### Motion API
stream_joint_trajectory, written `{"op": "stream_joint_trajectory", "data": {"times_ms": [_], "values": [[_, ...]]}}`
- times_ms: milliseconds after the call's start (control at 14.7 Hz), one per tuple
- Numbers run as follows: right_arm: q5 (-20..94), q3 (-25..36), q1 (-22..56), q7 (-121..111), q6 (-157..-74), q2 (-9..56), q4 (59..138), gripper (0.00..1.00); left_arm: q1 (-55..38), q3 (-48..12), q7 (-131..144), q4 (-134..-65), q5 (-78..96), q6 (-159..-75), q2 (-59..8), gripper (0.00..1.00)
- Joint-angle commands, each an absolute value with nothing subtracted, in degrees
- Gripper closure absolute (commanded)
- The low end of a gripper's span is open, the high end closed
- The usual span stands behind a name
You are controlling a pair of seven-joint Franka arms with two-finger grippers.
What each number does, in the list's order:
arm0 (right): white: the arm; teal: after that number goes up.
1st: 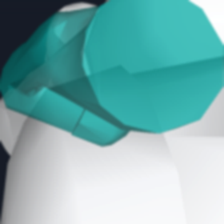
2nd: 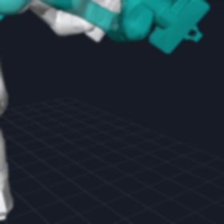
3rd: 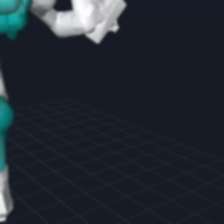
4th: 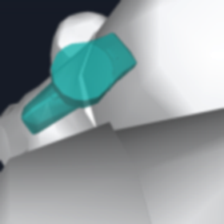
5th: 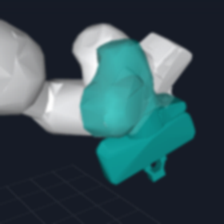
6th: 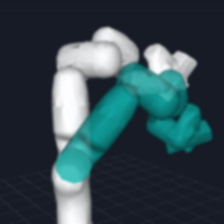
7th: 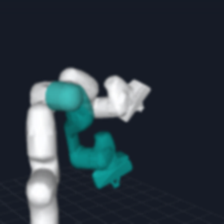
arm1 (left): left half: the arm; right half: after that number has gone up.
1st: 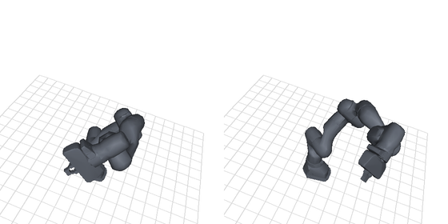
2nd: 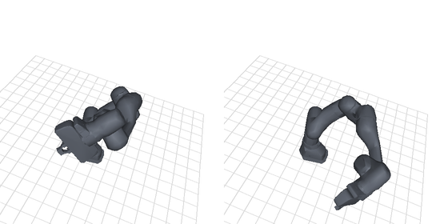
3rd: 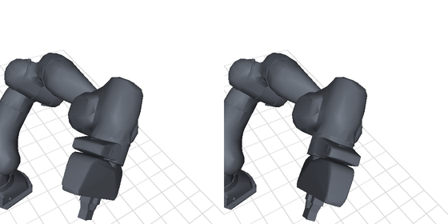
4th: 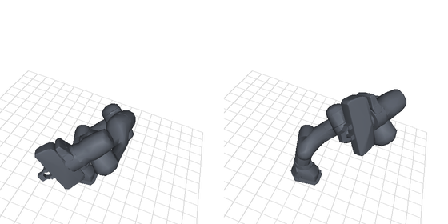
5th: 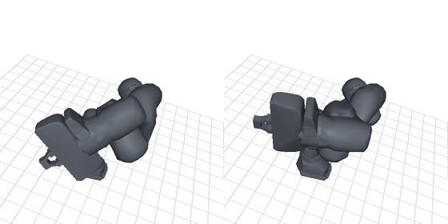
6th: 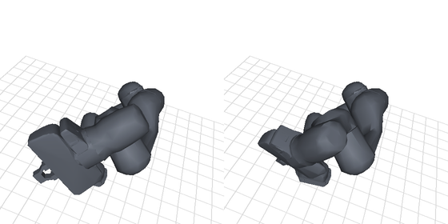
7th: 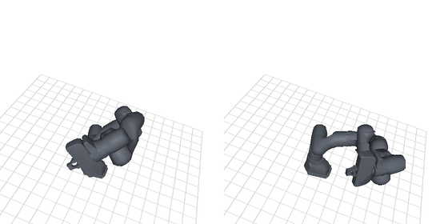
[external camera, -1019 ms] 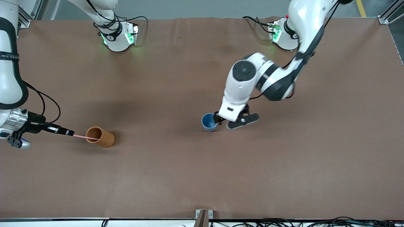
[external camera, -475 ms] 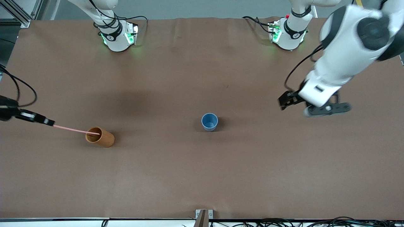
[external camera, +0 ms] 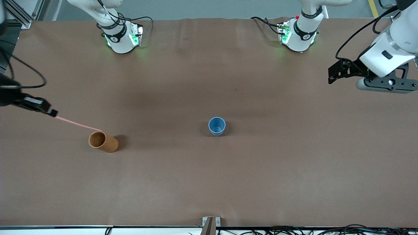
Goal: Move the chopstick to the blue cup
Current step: 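Release the blue cup with the left gripper while the right gripper lifts the chopstick, then carry the pink chopstick over the blue cup and lower it in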
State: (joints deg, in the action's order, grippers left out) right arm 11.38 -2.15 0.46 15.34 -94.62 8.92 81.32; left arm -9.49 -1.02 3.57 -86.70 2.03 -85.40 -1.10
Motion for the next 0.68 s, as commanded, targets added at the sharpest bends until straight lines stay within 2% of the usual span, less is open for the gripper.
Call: {"op": "stream_joint_trajectory", "data": {"times_ms": [0,136,340,611], "values": [[7.7,-1.8,9.1,24.7,-94.8,8.5,79.4,0.97,-9.1,-0.5,1.7,-86.2,2.1,-85.0,-1.0,0.00],[3.3,-1.9,16.4,32.3,-95.6,9.0,78.1,0.97,-8.4,-0.5,0.6,-86.4,2.1,-85.0,-0.9,0.00],[1.9,-1.8,27.1,47.0,-101.4,11.1,77.8,0.98,-7.6,-0.6,-0.1,-86.3,2.1,-85.2,-1.1,0.00],[1.7,-1.8,35.6,57.2,-104.9,15.5,77.8,0.99,-7.8,-1.0,0.7,-86.2,2.1,-85.2,-1.4,0.00]]}}
